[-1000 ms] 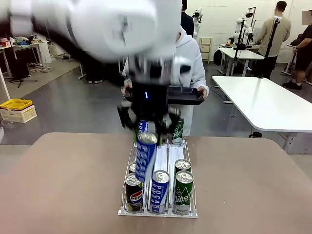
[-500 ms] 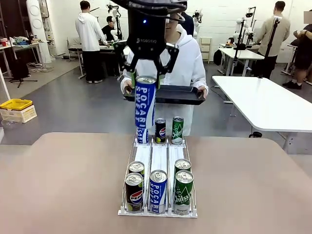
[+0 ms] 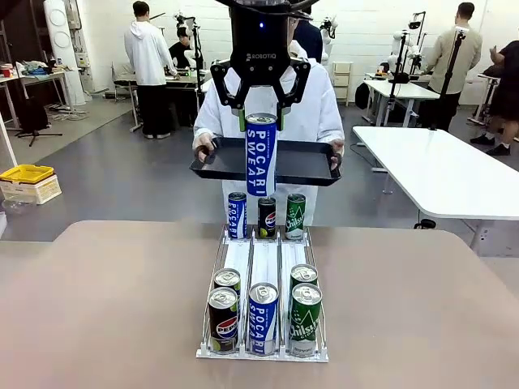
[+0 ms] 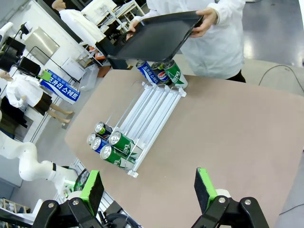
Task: Retrieve and hand over the desired beverage to the person.
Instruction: Pick up a can of the same type that the person held from the Automatic Can Dispenser.
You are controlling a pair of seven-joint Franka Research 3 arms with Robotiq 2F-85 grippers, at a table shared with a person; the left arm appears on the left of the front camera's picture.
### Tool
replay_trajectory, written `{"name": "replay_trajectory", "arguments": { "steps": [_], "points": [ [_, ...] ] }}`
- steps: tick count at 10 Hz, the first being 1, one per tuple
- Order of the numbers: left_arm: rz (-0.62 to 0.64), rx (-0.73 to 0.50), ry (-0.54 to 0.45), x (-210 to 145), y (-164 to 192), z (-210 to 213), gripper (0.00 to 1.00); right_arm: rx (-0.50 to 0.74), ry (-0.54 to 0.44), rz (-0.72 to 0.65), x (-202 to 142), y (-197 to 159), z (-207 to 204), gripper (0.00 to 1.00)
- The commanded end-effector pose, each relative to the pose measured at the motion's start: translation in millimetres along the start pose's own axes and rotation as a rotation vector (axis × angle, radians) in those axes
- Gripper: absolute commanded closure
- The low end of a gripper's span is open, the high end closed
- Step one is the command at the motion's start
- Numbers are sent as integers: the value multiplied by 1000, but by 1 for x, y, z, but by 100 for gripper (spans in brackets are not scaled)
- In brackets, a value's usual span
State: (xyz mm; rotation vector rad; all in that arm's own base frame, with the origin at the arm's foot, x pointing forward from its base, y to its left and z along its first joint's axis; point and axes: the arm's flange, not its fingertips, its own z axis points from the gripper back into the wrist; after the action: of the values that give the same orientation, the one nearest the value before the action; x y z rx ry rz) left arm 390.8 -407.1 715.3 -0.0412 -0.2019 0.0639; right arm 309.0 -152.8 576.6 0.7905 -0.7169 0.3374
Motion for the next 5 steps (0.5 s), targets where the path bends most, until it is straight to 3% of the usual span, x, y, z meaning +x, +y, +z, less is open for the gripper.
{"name": "replay_trajectory", "arguments": {
  "steps": [1,5],
  "points": [
    [-16,1,-5,-3,0,2,100,28,-28,12,3,-1,-1,0],
    [-16,1,-5,-3,0,2,100,28,-28,12,3,-1,-1,0]
  ]
}}
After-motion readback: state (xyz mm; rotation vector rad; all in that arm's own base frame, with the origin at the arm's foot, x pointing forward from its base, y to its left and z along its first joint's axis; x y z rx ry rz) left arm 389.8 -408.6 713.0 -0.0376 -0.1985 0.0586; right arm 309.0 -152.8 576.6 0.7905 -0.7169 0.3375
